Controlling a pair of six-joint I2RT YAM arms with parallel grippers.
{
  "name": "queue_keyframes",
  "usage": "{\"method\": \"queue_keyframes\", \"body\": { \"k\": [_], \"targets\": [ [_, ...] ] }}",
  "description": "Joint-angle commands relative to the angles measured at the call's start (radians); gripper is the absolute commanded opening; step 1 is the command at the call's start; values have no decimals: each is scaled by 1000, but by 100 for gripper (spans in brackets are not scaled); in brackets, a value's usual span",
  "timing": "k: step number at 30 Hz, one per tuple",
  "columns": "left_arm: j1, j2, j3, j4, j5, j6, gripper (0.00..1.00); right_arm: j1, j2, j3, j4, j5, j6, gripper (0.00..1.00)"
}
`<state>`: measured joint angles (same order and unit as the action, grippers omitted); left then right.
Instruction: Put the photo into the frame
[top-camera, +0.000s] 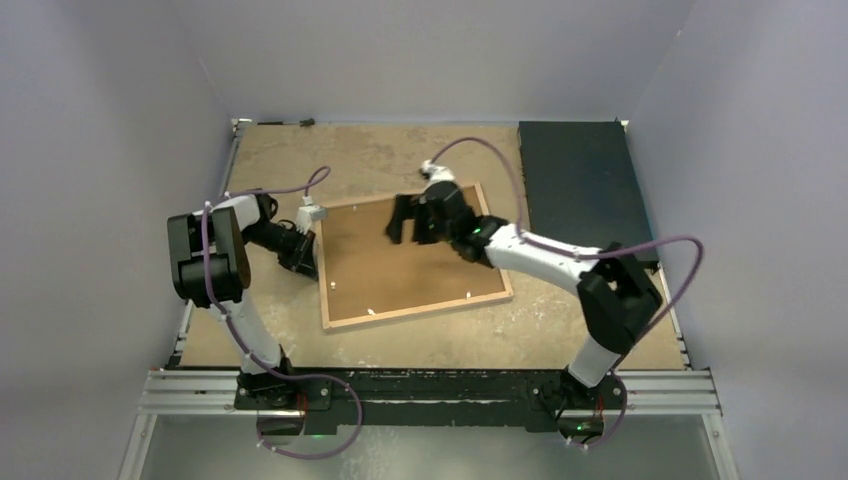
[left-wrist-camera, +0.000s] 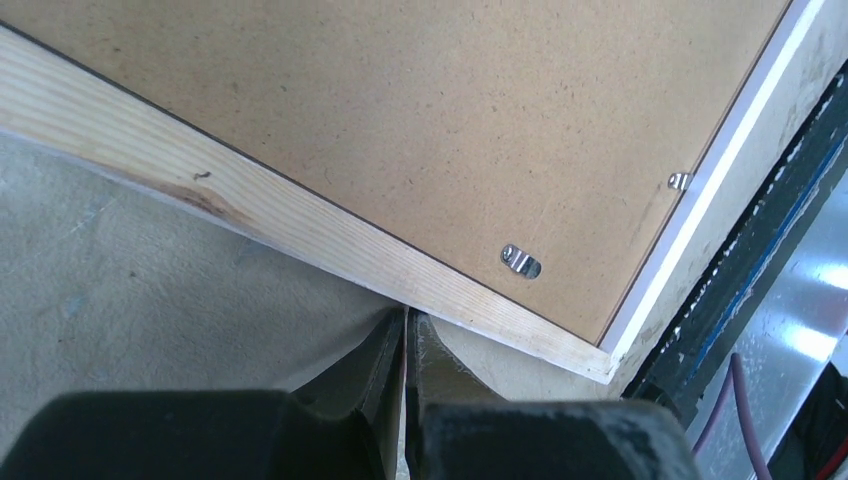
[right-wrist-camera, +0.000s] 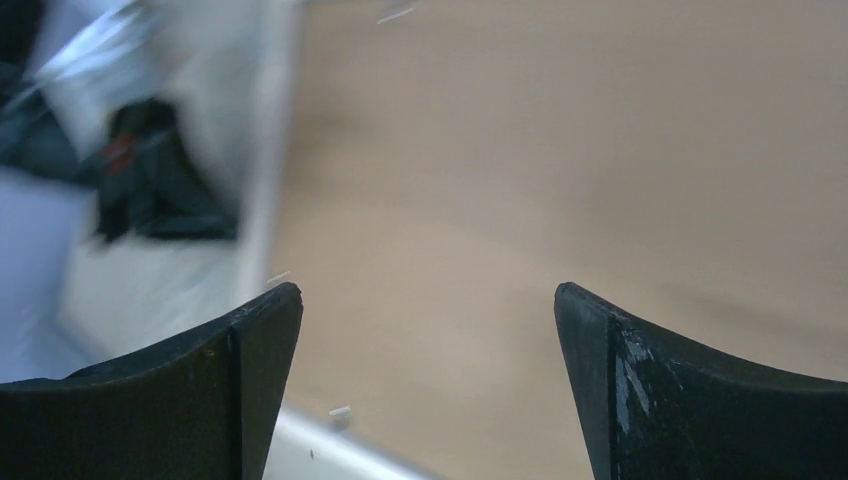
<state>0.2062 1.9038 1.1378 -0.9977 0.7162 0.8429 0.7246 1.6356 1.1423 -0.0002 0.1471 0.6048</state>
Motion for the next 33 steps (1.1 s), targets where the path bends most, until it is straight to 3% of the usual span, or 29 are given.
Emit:
{"method": "queue_keyframes", "body": {
  "k": [1, 9, 19, 33],
  "targets": [
    [-8, -55, -4, 40, 90, -57, 1, 189, 102, 46, 294, -240, 123, 98],
    [-7, -62, -8, 47, 92, -74, 1, 284, 259, 81, 514, -341, 225, 87],
    [-7, -70, -2, 39, 89, -73, 0, 299, 447, 171, 541, -411, 255, 83],
    [-7, -74, 9, 41, 83, -79, 0, 319, 521, 221, 492, -425, 260, 83]
  ]
}}
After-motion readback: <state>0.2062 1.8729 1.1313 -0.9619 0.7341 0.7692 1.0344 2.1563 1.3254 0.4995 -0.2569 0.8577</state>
